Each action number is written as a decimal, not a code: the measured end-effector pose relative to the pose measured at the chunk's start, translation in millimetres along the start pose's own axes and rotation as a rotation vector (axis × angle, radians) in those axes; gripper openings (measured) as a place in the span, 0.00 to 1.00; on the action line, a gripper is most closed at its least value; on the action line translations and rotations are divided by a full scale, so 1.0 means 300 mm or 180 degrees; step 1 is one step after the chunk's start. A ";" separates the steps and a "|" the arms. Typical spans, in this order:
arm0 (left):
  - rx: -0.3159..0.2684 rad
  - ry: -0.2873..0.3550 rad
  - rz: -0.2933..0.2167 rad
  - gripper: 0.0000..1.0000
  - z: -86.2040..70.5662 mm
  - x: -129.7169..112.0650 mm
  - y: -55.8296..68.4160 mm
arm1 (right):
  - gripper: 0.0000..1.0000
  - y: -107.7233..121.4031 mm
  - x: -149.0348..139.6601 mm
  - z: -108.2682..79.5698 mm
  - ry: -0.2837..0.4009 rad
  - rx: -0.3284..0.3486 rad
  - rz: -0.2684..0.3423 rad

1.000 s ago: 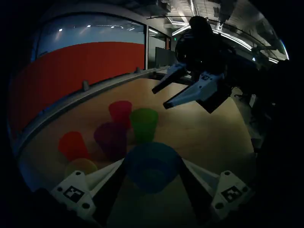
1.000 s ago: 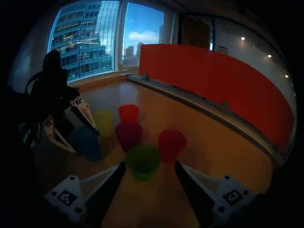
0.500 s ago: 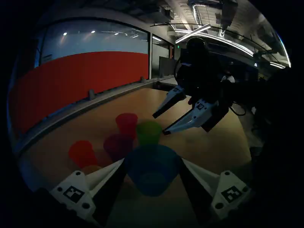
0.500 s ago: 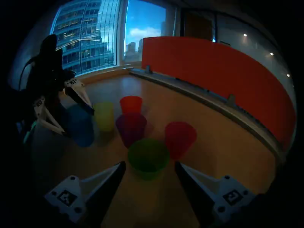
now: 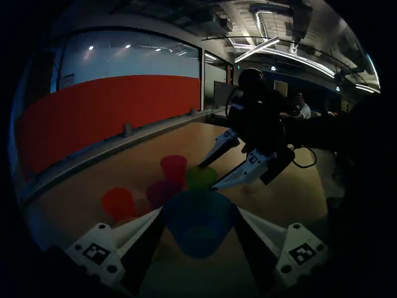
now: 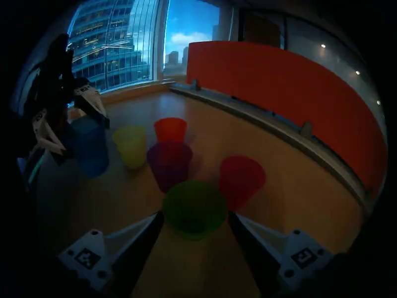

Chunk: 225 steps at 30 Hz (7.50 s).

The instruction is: Pour water

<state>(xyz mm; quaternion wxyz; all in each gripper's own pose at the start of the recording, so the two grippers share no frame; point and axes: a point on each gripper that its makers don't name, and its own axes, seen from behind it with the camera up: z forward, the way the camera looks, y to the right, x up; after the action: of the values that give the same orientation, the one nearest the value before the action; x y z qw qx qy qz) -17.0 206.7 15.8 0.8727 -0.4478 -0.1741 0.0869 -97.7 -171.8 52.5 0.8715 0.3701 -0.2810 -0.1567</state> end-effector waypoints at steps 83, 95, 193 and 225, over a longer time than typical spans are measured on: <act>0.0451 0.0913 -0.0144 0.90 -0.239 0.355 -0.127 | 0.92 -0.211 0.563 -0.340 0.1734 0.0127 -0.0017; 0.0443 0.0940 -0.0134 0.90 -0.243 0.369 -0.125 | 0.92 -0.217 0.577 -0.349 0.1738 0.0098 -0.0096; 0.1211 0.0592 0.2662 0.90 -0.282 0.737 -0.026 | 0.91 -0.511 0.615 -0.232 0.1707 0.0853 -0.0336; 0.1387 0.0476 0.3321 0.90 -0.290 0.809 -0.003 | 0.90 -0.474 0.615 -0.228 0.1721 0.0830 -0.0325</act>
<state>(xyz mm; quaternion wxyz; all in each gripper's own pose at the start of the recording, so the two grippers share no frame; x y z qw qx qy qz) 240.6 215.5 24.6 0.7964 -0.2891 0.1543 0.5083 80.9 -318.8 -21.7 0.8509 0.5207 -0.0376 -0.0588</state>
